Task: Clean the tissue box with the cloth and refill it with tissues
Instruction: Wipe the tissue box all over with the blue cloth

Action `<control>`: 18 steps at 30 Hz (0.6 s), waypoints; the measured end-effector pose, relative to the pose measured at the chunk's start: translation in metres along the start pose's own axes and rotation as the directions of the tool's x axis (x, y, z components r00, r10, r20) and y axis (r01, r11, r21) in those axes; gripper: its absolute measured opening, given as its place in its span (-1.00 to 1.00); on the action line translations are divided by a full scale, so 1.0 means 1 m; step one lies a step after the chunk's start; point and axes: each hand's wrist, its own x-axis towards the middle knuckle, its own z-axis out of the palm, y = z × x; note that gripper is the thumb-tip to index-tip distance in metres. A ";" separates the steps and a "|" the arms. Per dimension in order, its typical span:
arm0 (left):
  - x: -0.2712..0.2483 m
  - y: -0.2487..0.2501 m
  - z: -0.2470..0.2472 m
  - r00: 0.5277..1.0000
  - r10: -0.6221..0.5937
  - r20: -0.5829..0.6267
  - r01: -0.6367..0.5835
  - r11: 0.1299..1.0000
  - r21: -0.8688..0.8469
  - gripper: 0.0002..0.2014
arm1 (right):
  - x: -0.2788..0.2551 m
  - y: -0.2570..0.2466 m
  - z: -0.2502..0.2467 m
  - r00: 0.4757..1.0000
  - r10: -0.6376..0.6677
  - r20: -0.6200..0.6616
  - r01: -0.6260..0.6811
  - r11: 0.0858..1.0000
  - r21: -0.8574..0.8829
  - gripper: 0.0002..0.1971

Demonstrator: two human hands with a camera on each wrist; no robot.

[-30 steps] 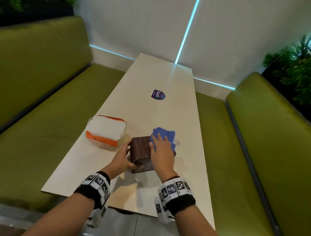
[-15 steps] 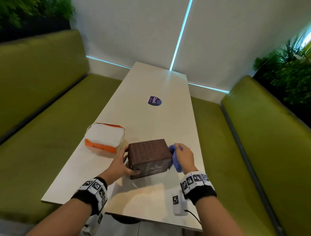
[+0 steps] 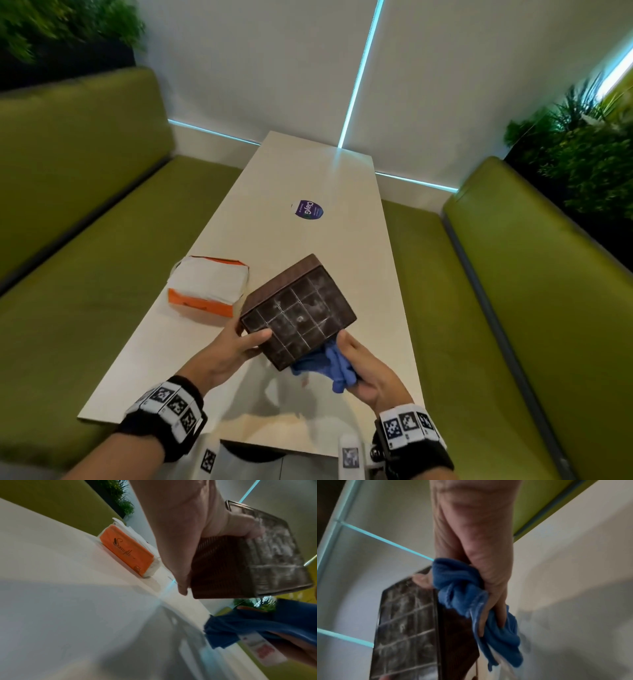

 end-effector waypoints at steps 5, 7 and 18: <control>-0.009 0.008 0.009 0.996 -0.063 0.065 0.064 0.998 -0.013 0.07 | -0.008 -0.023 0.019 0.988 0.017 0.154 0.002 0.993 -0.121 -0.16; -0.012 0.011 0.004 0.989 -0.086 0.119 0.080 0.995 0.055 0.10 | -0.007 -0.029 0.020 0.987 0.019 0.162 0.010 0.984 -0.178 -0.17; -0.001 0.049 0.017 0.986 -0.052 0.158 0.000 0.951 0.308 0.01 | -0.010 -0.047 0.014 0.981 -0.011 0.193 0.113 0.842 -0.527 -0.22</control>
